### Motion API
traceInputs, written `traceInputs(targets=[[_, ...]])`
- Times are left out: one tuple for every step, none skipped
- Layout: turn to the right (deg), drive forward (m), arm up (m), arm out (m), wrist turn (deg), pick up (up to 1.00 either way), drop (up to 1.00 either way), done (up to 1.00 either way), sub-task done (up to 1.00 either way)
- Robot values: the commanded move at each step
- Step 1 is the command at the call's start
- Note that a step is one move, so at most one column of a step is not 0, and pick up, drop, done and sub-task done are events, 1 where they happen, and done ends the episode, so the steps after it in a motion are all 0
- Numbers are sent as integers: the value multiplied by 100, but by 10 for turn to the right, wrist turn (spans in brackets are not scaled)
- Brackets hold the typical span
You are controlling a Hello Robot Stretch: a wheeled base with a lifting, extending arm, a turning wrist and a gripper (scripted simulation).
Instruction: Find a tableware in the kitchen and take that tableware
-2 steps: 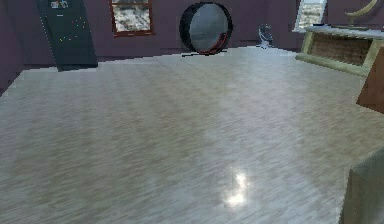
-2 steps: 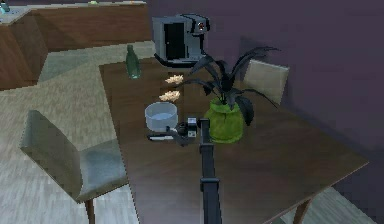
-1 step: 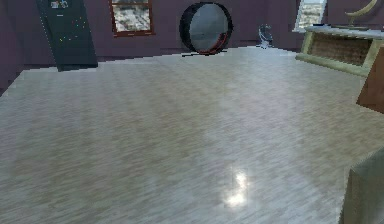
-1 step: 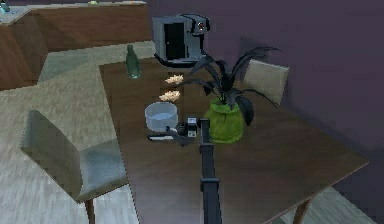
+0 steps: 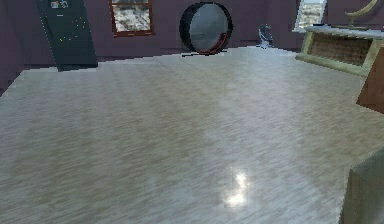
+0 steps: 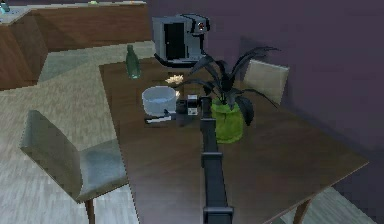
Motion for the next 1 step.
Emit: traceInputs(targets=[[0, 0, 0, 0, 0, 0, 0, 100, 0]])
